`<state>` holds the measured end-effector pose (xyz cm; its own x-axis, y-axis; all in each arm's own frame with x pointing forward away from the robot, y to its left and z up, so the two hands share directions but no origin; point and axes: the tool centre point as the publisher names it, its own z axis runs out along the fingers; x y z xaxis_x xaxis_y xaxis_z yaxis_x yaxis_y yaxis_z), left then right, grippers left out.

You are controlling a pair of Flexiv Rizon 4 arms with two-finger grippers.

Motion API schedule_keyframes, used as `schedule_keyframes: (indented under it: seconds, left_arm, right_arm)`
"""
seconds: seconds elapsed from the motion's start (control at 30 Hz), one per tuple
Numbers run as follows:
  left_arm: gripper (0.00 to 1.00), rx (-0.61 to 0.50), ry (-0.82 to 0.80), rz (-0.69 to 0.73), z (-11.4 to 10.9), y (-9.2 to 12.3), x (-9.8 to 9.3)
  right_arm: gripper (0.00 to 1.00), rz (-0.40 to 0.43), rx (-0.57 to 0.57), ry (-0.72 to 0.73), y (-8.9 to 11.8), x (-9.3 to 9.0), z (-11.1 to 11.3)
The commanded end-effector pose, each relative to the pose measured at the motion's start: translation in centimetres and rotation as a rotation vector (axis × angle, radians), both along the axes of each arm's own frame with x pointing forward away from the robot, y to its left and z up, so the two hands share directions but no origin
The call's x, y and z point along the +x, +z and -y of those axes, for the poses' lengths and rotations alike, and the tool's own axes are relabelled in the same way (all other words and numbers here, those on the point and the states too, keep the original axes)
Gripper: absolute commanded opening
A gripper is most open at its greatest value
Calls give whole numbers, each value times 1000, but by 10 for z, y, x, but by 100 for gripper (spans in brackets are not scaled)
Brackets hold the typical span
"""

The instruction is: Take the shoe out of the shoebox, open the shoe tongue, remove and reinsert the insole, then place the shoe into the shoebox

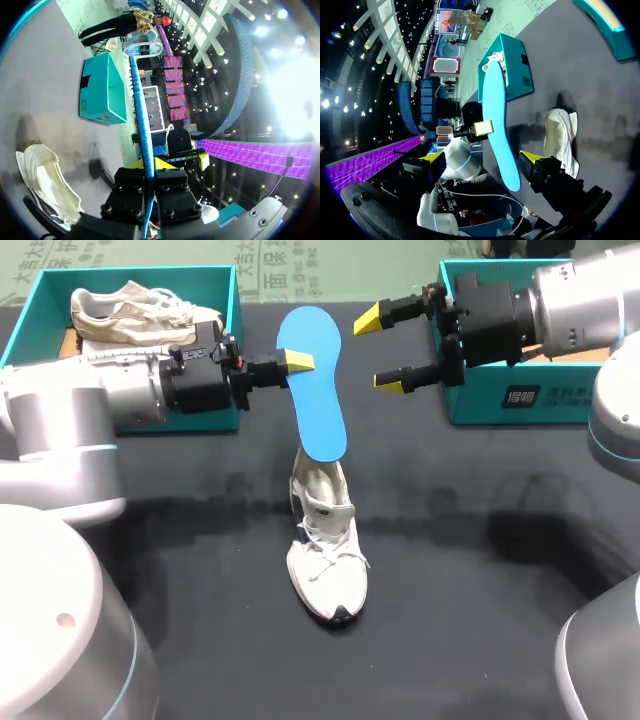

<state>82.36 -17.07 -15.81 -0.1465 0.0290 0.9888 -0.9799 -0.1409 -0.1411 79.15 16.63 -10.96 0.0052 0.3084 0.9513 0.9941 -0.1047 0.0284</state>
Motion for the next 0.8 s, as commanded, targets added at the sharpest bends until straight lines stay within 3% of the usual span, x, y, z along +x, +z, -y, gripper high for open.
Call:
schedule_keyframes:
  seconds: [0.03,0.4,0.6,0.8]
  left_arm:
    - [0,2,-1,0,0,0,0]
    - [0,2,-1,0,0,0,0]
    - [0,-68,2,70,-9,11,1]
    - [0,-55,30,217,-13,25,1]
  right_arm:
    - [100,14,103,-5,-4,-4,-1]
    - [100,5,110,-1,-9,-2,-3]
    - [100,14,158,-4,-16,-3,-2]
    - [100,35,193,13,-17,-3,-1]
